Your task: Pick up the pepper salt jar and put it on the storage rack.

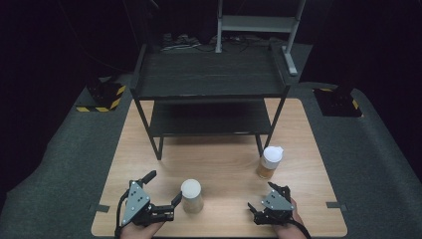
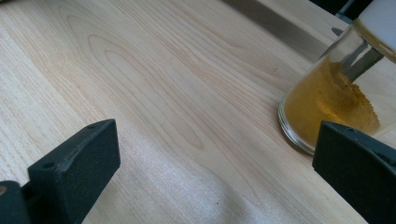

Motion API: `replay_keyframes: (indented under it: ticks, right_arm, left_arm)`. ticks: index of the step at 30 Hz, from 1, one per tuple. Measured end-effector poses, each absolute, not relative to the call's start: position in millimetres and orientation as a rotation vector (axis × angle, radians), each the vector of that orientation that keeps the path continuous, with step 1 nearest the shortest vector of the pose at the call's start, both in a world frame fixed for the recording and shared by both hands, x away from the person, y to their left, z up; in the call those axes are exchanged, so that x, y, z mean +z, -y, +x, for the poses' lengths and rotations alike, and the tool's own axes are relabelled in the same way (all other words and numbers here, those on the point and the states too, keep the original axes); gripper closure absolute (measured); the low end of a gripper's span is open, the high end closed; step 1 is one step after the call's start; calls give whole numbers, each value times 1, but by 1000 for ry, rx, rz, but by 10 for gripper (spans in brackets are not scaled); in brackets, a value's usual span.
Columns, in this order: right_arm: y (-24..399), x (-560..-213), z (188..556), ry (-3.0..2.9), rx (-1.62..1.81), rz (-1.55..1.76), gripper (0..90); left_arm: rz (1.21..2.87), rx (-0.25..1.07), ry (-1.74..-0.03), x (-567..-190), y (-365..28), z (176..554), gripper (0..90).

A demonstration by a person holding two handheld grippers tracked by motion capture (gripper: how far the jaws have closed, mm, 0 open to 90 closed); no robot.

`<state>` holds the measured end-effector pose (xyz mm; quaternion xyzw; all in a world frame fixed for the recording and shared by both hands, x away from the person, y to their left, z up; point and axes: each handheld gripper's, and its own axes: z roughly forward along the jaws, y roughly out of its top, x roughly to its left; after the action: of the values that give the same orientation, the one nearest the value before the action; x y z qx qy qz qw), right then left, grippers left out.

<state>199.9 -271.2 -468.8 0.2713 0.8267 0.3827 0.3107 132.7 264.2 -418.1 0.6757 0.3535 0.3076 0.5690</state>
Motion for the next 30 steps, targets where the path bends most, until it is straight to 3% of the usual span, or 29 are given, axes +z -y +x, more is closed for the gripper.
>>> replay_keyframes:
  ticks: [30]
  right_arm:
    - [270,-469,199,-2180,1006,708,2]
  left_arm:
    - [1671,633,-766,-432,-239,145,3]
